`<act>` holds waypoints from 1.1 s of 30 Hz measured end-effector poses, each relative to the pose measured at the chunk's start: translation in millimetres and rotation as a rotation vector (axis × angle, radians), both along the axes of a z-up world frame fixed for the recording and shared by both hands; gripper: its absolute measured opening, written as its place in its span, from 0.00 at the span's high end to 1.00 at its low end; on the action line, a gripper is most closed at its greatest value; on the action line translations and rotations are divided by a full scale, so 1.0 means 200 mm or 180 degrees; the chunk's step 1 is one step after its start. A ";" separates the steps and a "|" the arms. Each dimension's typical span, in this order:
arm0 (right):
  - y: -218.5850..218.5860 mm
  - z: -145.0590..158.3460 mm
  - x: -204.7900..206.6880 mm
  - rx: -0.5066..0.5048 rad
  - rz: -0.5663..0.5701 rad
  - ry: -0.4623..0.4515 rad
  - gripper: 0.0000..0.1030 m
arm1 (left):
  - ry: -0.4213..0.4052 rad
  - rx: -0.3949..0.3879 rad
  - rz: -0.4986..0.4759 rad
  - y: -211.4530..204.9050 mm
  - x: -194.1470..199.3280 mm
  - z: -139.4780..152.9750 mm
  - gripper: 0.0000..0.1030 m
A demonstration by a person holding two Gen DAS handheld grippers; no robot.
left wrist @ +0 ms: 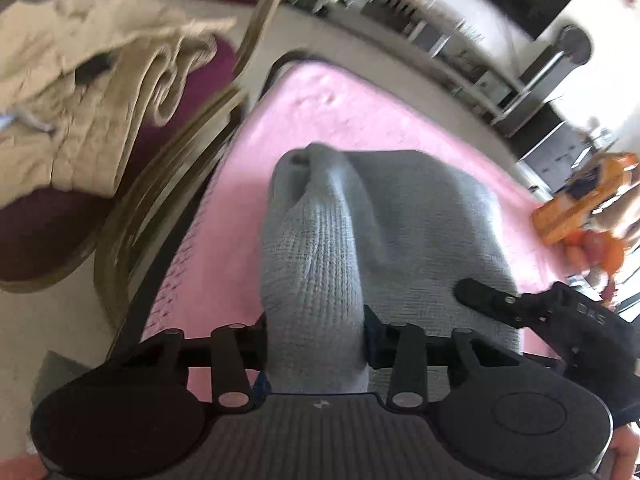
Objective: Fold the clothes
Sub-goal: 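Lift the folded sweater with both tools and carry it toward the black table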
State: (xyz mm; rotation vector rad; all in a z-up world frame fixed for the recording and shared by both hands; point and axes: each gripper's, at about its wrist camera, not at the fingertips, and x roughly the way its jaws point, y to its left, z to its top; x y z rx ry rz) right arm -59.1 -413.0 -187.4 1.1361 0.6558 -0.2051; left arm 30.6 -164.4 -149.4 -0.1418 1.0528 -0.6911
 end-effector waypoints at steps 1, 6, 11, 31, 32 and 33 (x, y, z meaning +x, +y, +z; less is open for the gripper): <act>0.00 0.04 -0.02 -0.0012 0.0003 -0.0027 0.46 | -0.0005 -0.0081 -0.0022 0.01 -0.02 0.03 0.63; -0.03 0.26 -0.24 -0.0146 -0.0015 -0.0269 0.46 | -0.0040 -0.0481 -0.0259 -0.02 -0.16 0.18 0.66; -0.11 0.39 -0.52 -0.0256 -0.0223 -0.0360 0.47 | -0.0343 -0.0590 -0.0667 -0.29 -0.39 0.34 0.66; -0.57 -0.29 -0.85 0.0731 -0.0609 0.0017 0.23 | -0.0040 0.0150 -0.0779 -0.60 -0.39 -0.11 0.31; -0.57 -0.30 -0.85 0.0761 -0.0616 0.0014 0.23 | 0.0090 0.0130 -0.0786 -0.60 -0.37 -0.15 0.30; -0.57 -0.31 -0.85 0.0758 -0.0610 0.0014 0.22 | 0.0233 0.0096 -0.0795 -0.60 -0.35 -0.19 0.30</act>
